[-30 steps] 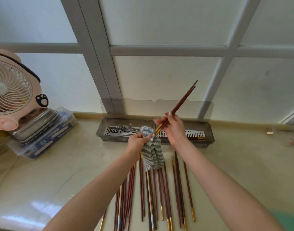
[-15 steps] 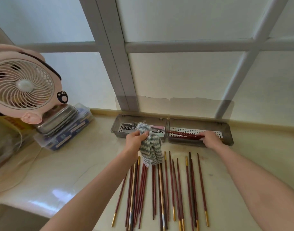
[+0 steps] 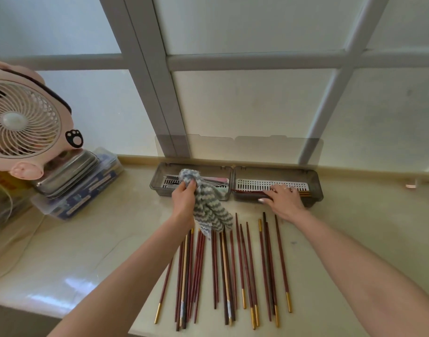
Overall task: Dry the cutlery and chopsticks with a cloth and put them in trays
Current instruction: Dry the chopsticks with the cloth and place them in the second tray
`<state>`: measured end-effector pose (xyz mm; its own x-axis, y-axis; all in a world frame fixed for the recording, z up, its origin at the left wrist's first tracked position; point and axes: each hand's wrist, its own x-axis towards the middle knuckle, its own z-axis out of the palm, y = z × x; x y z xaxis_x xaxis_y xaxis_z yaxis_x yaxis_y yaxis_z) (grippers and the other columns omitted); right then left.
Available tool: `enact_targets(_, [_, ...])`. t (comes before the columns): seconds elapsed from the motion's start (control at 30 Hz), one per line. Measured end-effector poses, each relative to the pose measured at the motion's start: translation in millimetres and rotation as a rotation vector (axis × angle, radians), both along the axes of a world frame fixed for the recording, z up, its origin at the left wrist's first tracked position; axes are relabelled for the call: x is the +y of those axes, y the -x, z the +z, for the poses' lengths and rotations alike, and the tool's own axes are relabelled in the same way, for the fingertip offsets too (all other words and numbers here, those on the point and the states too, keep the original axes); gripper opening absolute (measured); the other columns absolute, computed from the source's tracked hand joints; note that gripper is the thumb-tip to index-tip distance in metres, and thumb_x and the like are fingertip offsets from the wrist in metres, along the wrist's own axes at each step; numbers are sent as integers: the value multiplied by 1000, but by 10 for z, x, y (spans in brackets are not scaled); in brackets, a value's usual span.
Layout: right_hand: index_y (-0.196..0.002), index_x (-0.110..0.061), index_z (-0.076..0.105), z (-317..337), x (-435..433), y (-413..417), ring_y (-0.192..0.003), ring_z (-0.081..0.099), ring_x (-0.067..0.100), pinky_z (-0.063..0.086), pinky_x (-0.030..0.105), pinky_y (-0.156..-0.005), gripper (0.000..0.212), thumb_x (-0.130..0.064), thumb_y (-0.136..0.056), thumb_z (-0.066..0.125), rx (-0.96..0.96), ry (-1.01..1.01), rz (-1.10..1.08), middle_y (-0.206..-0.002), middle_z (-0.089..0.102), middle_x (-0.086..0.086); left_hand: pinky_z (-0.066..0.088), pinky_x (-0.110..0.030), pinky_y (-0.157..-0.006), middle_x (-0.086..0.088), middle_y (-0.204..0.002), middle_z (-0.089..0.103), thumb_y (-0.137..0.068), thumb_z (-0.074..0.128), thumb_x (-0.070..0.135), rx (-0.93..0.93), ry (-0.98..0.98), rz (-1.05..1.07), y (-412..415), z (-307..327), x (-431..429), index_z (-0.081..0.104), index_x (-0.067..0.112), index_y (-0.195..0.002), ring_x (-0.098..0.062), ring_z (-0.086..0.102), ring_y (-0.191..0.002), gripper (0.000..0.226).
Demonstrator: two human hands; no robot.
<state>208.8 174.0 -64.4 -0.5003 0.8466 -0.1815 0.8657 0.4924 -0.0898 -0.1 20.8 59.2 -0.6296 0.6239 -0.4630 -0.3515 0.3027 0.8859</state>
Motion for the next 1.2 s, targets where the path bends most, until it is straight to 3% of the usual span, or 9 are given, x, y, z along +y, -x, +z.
enact_targets(0.07, [-134, -26, 50, 1, -28, 70, -126, 46, 20, 21, 51, -113, 57, -60, -95, 26, -59, 70, -66, -136, 53, 0, 44, -30, -74, -7, -101, 58, -98, 44, 26, 12, -7, 44, 10, 23, -26, 54, 11, -111, -18, 55, -88, 22])
enact_targets(0.27, [-142, -34, 37, 54, -97, 247, -135, 38, 17, 25, 48, -113, 48, -43, -96, 45, 213, 231, 66, -147, 42, -4, 43, -33, -83, -8, -106, 59, -98, 44, 28, 57, -11, 142, 120, 51, -150, 54, 14, -101, -23, 56, -99, 17])
enact_targets(0.4, [-130, -27, 53, 59, -121, 373, -123, 47, 21, 26, 51, -110, 40, -45, -97, 42, 32, 146, -87, -131, 55, 1, 43, -34, -82, -7, -104, 58, -98, 45, 28, 46, -11, 134, 110, 86, -236, 54, 15, -103, -23, 56, -96, 16])
enact_targets(0.5, [-132, -21, 51, 78, -135, 379, -127, 43, 25, 27, 51, -110, 46, -48, -96, 42, -87, 16, -76, -135, 49, 7, 42, -33, -78, -5, -95, 58, -98, 45, 27, 36, -24, 128, 112, 133, -293, 54, 16, -104, -17, 55, -85, 15])
enact_targets(0.6, [-124, -18, 56, 131, -327, 436, -117, 50, 19, 35, 39, -106, 32, -32, -96, 49, 250, -133, 55, -125, 56, 4, 42, -32, -78, -4, -93, 58, -98, 45, 27, 34, -25, 133, 137, 135, -330, 54, 15, -105, -16, 55, -83, 16])
enact_targets(0.67, [-109, -18, 63, 152, -570, 572, -99, 57, 12, 45, 30, -93, 20, -21, -96, 48, 362, -94, 151, -108, 62, -1, 43, -31, -77, -4, -93, 58, -98, 45, 27, 38, -17, 139, 152, 123, -350, 54, 13, -105, -16, 55, -83, 17])
enact_targets(0.8, [-96, -14, 64, 9, -984, 873, -78, 60, 15, 48, 24, -66, 16, -21, -94, 50, 162, 196, -79, -91, 65, 1, 43, -31, -80, -7, -99, 58, -98, 44, 29, 31, 7, 171, 173, 58, -398, 54, 13, -104, -20, 55, -92, 20])
enact_targets(0.9, [-101, -11, 62, -123, -1139, 921, -82, 59, 18, 41, 25, -63, 15, -17, -93, 51, 59, 187, -196, -95, 64, 4, 43, -32, -82, -8, -104, 58, -99, 44, 28, 21, 23, 182, 179, 38, -440, 55, 12, -106, -22, 55, -96, 21])
enact_targets(1.2, [-96, -10, 66, -194, -1146, 1121, -83, 63, 20, 50, 27, -64, 21, -30, -90, 60, 208, 234, -430, -95, 65, 6, 45, -33, -83, -9, -106, 59, -98, 44, 30, 13, 25, 218, 338, 23, -564, 56, 7, -118, -22, 55, -96, 32])
